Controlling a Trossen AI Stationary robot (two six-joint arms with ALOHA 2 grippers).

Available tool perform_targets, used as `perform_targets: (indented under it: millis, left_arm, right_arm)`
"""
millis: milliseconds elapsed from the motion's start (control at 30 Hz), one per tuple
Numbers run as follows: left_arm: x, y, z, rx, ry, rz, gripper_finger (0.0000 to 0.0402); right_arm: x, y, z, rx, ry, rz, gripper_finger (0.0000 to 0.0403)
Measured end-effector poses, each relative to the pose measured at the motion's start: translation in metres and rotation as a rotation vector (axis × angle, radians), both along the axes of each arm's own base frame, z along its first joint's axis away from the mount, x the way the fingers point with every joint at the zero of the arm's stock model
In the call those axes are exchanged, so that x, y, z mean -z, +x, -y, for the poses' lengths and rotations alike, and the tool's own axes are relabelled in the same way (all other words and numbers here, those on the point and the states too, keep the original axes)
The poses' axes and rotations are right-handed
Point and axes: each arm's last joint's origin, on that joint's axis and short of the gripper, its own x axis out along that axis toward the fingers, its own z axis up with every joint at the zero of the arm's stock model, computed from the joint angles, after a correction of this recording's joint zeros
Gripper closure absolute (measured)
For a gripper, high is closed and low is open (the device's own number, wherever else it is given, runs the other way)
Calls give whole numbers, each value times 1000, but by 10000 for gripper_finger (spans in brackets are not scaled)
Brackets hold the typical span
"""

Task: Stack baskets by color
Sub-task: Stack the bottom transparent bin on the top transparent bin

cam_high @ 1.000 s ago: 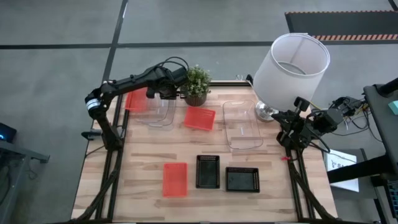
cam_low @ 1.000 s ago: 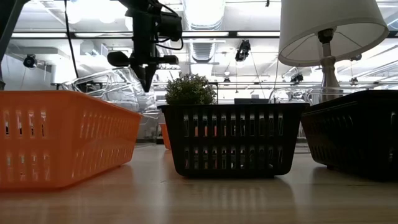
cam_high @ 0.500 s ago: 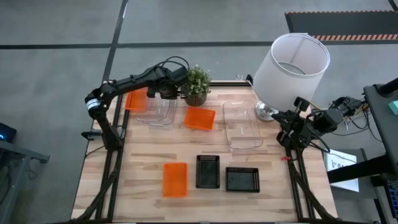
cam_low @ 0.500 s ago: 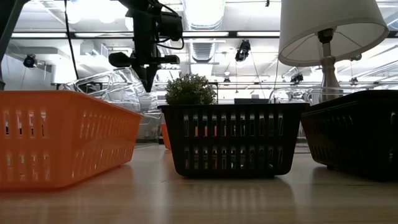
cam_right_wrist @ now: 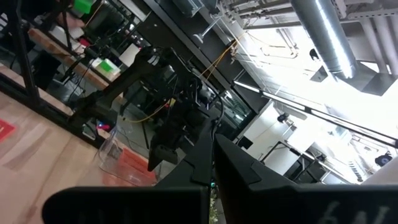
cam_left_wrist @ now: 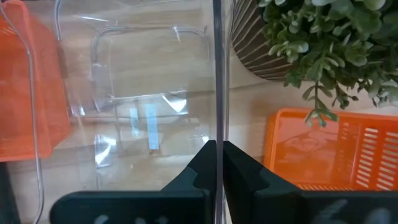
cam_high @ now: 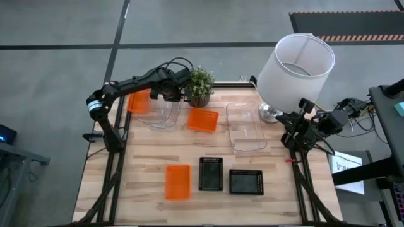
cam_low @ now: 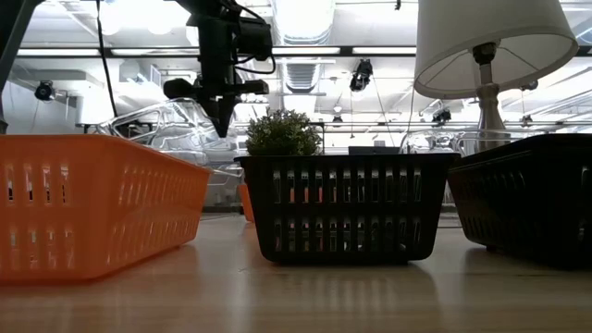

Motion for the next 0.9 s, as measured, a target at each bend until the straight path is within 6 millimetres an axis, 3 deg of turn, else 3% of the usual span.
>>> perform_targets:
  millis: [900]
  left_arm:
    - [0, 0, 2, 35, -30, -3, 402]
  right_arm:
    - [2, 0, 0, 4, 22, -13, 394]
